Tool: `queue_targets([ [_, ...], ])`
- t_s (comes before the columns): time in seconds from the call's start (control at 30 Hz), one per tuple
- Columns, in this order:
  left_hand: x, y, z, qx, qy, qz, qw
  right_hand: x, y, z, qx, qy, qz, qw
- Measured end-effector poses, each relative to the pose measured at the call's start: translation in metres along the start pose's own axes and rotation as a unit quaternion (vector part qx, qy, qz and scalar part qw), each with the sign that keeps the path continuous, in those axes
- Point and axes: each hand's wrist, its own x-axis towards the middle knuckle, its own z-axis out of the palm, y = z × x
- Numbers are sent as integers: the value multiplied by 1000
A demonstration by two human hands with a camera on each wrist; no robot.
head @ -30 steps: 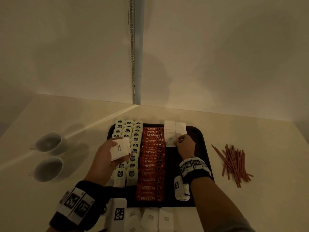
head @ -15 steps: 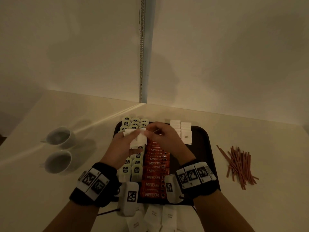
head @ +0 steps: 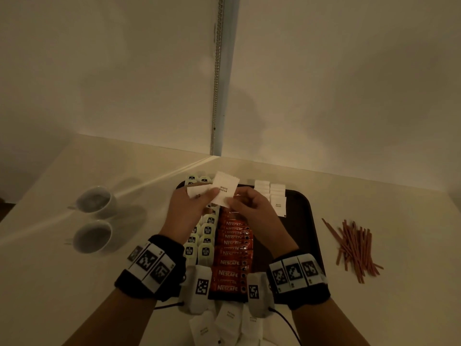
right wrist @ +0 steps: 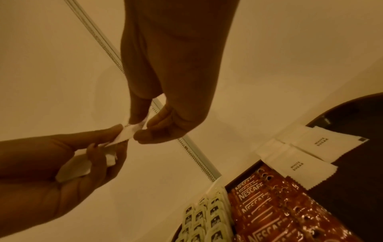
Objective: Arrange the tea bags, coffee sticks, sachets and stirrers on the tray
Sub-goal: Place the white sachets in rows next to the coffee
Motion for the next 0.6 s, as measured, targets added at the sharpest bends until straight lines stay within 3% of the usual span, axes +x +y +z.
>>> queue_targets([
  [0.2,-3,-1,6,20,-18,5,1000,-5,1,-4,-15,43,-30,999],
  [0.3,-4,-4,7,-16,-28,-43,999,-5,3,-21,-4,72,-30,997],
  [0.4,-5,-8,-1,-115,-3,-103,988,0,14,-57,-23,154,-22,988],
  [0.5,-4,-15,-9,-125,17,-105,986,12,36,-102,-95,249,7,964],
  [0.6,-1,-21,-13,-124,15,-93,988,23,56,-132,-151,288,61,944],
])
